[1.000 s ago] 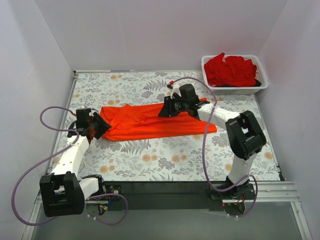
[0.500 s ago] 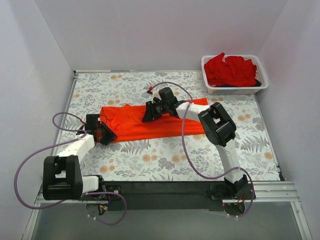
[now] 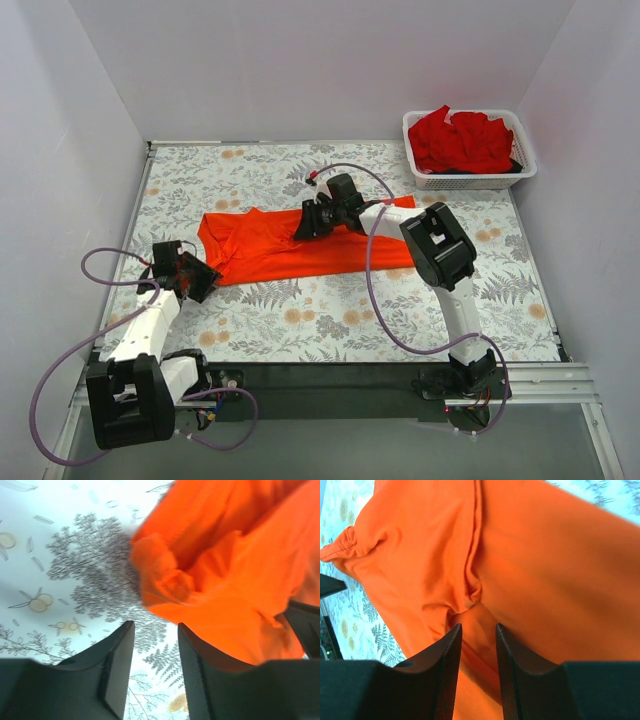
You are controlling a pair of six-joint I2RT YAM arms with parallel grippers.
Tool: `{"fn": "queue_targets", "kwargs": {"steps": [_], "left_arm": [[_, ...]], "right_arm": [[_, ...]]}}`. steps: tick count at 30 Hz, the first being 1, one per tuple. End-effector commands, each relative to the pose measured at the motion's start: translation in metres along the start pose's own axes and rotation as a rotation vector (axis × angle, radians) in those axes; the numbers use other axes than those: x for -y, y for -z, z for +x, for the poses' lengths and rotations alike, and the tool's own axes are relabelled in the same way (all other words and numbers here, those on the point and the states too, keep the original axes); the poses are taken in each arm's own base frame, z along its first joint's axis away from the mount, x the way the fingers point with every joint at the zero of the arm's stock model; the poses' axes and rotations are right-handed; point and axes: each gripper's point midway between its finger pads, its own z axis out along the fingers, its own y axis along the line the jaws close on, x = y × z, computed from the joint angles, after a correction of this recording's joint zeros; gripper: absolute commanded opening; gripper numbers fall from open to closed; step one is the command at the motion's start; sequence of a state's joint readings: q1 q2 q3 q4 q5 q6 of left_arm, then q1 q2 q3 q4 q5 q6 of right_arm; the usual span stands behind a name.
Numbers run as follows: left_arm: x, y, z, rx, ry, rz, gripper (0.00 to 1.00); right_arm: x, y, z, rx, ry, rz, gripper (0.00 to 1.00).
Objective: Fold and stack the t-shirts
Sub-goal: Fold the tshirt
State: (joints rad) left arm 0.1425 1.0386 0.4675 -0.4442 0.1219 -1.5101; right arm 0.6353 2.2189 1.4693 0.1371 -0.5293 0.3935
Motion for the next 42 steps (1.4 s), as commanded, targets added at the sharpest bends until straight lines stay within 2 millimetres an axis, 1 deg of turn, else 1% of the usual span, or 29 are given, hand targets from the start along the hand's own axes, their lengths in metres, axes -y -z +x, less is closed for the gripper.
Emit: {"fn": "queue_targets", "kwargs": {"steps": [1,3,5,6,8,12,16,19,20,21,24,27,28,29,32,33,35,36,37,38,42], "left_arm": [[0.039,0.022,-0.019,0.031,-0.063,0.118,0.43],[0.051,0.029,-0.025,0.037,-0.107,0.157,0.49],[0.063,0.036,-0.034,0.064,-0.140,0.184,0.51],[0.065,0.036,-0.037,0.072,-0.153,0.184,0.52],[0.067,0.035,-0.044,0.101,-0.192,0.184,0.52],[0.068,0.023,-0.047,0.108,-0.230,0.187,0.49],[0.056,0.001,-0.039,0.064,-0.219,0.153,0.43],[0.043,-0.007,-0.038,0.058,-0.205,0.099,0.41],[0.038,-0.010,-0.037,0.057,-0.185,0.072,0.38],[0.027,-0.012,-0.037,0.065,-0.172,0.022,0.37],[0.008,-0.017,-0.030,0.043,-0.124,-0.055,0.33],[-0.006,-0.018,-0.027,0.033,-0.088,-0.126,0.29],[-0.008,-0.017,-0.026,0.029,-0.083,-0.134,0.29],[-0.012,-0.017,-0.031,0.054,-0.082,-0.160,0.29],[-0.014,-0.013,-0.041,0.092,-0.079,-0.178,0.29],[-0.012,-0.012,-0.042,0.103,-0.080,-0.172,0.29],[-0.011,-0.010,-0.046,0.118,-0.084,-0.171,0.30],[-0.009,-0.010,-0.048,0.124,-0.086,-0.167,0.31],[-0.009,-0.009,-0.049,0.129,-0.089,-0.166,0.32],[-0.010,-0.009,-0.051,0.137,-0.096,-0.170,0.33],[-0.011,-0.008,-0.054,0.151,-0.104,-0.179,0.35]], "right_arm": [[-0.020,0.015,-0.036,0.086,0.031,-0.013,0.40],[-0.018,0.013,-0.039,0.092,0.017,-0.007,0.40],[-0.017,0.009,-0.040,0.092,-0.004,-0.010,0.40],[-0.015,0.006,-0.038,0.086,-0.015,-0.011,0.40],[-0.017,0.002,-0.039,0.086,-0.029,-0.031,0.40],[-0.021,-0.003,-0.042,0.098,-0.036,-0.055,0.38],[-0.023,-0.009,-0.048,0.104,-0.043,-0.069,0.39],[-0.019,-0.015,-0.044,0.093,-0.060,-0.066,0.39],[-0.018,-0.016,-0.045,0.095,-0.061,-0.065,0.38],[-0.016,-0.018,-0.042,0.089,-0.068,-0.064,0.38],[-0.013,-0.021,-0.036,0.074,-0.079,-0.065,0.38],[-0.014,-0.023,-0.033,0.064,-0.082,-0.075,0.37],[-0.015,-0.022,-0.031,0.059,-0.081,-0.081,0.37],[-0.015,-0.023,-0.031,0.060,-0.077,-0.081,0.37],[-0.016,-0.022,-0.032,0.061,-0.071,-0.083,0.31],[-0.017,-0.022,-0.033,0.063,-0.065,-0.084,0.25],[-0.018,-0.020,-0.037,0.071,-0.058,-0.084,0.15],[-0.020,-0.019,-0.040,0.076,-0.051,-0.087,0.07],[-0.023,-0.018,-0.041,0.079,-0.042,-0.093,0.04],[-0.026,-0.016,-0.045,0.085,-0.033,-0.096,0.01],[-0.029,-0.010,-0.056,0.114,0.011,-0.087,0.01]]}}
